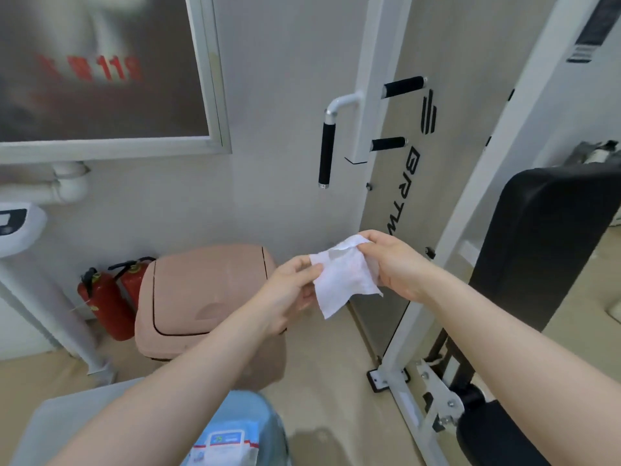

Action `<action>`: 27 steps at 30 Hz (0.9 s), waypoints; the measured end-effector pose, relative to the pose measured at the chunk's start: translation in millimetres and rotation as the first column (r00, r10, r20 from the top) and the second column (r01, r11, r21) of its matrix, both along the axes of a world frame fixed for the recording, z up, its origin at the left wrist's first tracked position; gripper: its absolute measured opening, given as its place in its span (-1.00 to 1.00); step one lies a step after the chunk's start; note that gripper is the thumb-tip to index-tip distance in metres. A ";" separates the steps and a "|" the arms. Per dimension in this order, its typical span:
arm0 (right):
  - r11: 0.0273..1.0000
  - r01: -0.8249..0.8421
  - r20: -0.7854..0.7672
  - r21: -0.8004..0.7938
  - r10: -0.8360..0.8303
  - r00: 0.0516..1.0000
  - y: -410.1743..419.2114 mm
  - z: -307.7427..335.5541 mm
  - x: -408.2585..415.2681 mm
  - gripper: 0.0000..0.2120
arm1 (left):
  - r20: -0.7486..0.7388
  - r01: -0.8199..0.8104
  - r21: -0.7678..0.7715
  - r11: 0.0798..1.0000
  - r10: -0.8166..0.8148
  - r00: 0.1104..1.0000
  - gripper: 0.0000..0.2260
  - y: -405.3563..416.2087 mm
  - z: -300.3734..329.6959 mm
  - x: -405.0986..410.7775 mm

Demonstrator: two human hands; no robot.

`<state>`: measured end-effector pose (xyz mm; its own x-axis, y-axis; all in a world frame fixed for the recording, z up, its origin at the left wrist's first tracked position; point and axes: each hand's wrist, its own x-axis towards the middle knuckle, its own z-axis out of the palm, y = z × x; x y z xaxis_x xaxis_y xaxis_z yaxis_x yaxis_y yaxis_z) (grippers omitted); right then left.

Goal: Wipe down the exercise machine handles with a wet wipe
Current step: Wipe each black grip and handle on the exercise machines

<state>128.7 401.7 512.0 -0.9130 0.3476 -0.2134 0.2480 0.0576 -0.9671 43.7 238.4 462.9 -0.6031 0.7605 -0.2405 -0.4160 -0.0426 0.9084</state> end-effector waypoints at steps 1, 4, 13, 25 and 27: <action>1.000 -0.006 -0.029 -0.012 0.005 1.000 8.0 2.9 -6.5 -0.81 | -0.033 -0.033 0.021 0.999 0.033 0.999 -0.91 5.3 4.6 -13.5; 0.991 -0.062 -0.139 -0.121 0.045 0.989 30.2 6.4 -25.4 -0.81 | -0.114 -0.017 0.091 0.996 0.028 0.993 -0.85 21.5 19.5 -53.0; 0.984 -0.026 0.101 0.178 0.008 0.995 111.9 -5.9 -100.7 -0.64 | -0.667 0.008 -0.327 0.945 -0.237 0.706 -0.59 89.4 24.0 -130.1; 0.893 0.449 -0.030 0.010 -0.449 0.893 197.9 0.0 -245.9 -0.85 | -0.729 -0.371 -0.237 0.898 0.089 0.679 -0.70 200.0 51.9 -227.8; 0.895 0.441 -0.106 0.068 -0.433 0.895 198.1 6.8 -265.9 -0.88 | -0.741 -0.397 -0.196 0.897 0.130 0.659 -0.70 215.6 61.0 -245.6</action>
